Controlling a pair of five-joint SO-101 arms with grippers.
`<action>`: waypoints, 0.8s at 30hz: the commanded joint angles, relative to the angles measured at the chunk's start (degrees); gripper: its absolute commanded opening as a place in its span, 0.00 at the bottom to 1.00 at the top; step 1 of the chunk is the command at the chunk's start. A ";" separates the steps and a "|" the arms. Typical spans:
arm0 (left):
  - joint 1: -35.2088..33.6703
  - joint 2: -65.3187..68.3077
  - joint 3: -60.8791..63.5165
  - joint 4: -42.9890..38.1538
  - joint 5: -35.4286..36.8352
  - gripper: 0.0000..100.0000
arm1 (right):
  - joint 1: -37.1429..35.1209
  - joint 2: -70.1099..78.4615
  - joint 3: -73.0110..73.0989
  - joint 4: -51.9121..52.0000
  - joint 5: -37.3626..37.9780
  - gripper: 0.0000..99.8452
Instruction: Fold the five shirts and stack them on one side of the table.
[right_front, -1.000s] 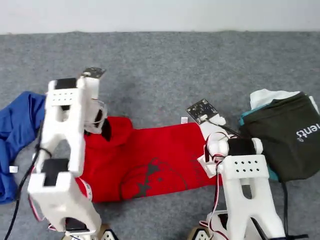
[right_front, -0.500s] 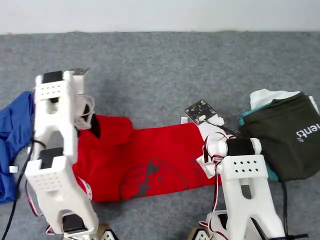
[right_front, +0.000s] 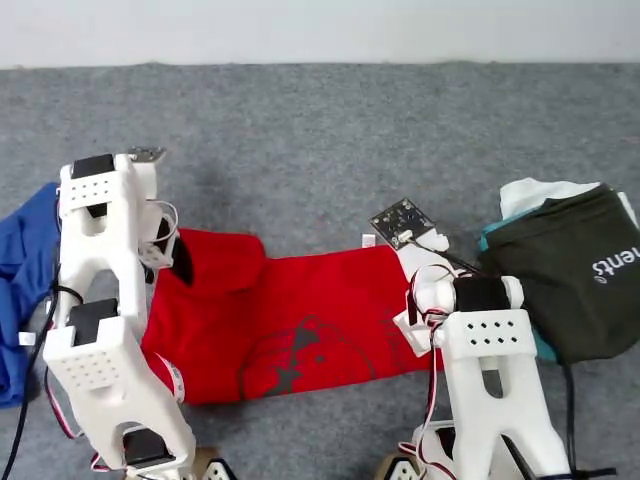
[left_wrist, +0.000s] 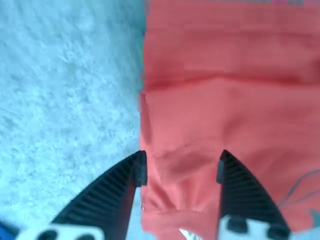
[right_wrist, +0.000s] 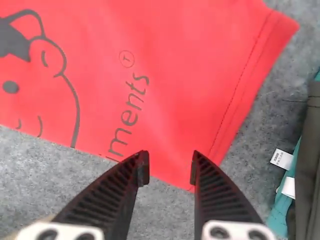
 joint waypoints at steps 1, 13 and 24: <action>-0.18 -3.16 0.04 -2.02 -0.70 0.23 | -0.57 -1.36 -0.18 -0.92 -0.62 0.14; -0.18 4.22 -0.22 -2.81 -0.53 0.04 | -0.57 -1.36 -0.09 -0.84 -0.53 0.14; 0.00 4.04 -1.45 0.70 -0.44 0.02 | -0.57 -1.36 -0.09 -0.84 -0.53 0.14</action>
